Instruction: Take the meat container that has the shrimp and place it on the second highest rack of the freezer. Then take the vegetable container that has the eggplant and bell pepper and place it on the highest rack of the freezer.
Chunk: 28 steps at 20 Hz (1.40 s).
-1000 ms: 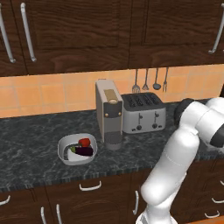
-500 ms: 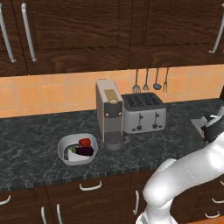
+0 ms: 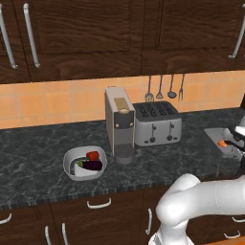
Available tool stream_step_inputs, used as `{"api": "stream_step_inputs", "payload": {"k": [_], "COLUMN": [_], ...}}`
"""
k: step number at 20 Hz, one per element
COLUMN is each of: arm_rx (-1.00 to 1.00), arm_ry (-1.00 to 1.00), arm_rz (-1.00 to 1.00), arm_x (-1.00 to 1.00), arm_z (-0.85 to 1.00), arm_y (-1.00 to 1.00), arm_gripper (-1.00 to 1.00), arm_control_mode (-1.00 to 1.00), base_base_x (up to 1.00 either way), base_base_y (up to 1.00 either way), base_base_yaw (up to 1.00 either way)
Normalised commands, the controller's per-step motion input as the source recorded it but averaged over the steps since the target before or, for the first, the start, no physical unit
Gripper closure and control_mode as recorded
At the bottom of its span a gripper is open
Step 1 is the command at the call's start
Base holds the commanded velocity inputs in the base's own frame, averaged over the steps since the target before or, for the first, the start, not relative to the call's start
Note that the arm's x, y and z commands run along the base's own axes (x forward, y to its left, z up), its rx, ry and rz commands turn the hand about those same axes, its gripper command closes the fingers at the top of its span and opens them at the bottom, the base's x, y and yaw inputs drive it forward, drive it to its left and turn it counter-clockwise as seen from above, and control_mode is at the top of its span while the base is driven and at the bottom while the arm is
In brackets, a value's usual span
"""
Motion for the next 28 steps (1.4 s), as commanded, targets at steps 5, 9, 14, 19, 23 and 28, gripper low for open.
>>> {"api": "stream_step_inputs", "payload": {"k": [5, 9, 14, 19, 23, 28], "arm_rx": [0.0, -0.01, -0.14, -0.21, -0.08, 0.0], "arm_ry": [-0.34, -0.43, -0.41, 0.01, 0.18, 0.0], "arm_rz": [-0.12, -0.02, 0.0, 0.0, 0.0, -0.15], "arm_x": [-0.25, -0.87, -0.96, -0.35, 0.0, -0.02], "arm_z": [0.6, 0.8, 0.85, 0.44, 0.23, 0.47], "arm_y": [0.03, 0.17, 0.74, 1.0, 1.0, 1.0], "arm_gripper": [1.0, 1.0, 1.0, 1.0, 1.0, 1.0], "arm_control_mode": [-1.0, -1.0, -1.0, -1.0, -1.0, -1.0], "base_base_x": [0.0, 0.0, 0.0, 0.0, 0.0, 0.0], "base_base_y": [0.0, 0.0, 0.0, 0.0, 0.0, 0.0], "base_base_yaw": [0.0, 0.0, 0.0, 0.0, 0.0, 0.0]}}
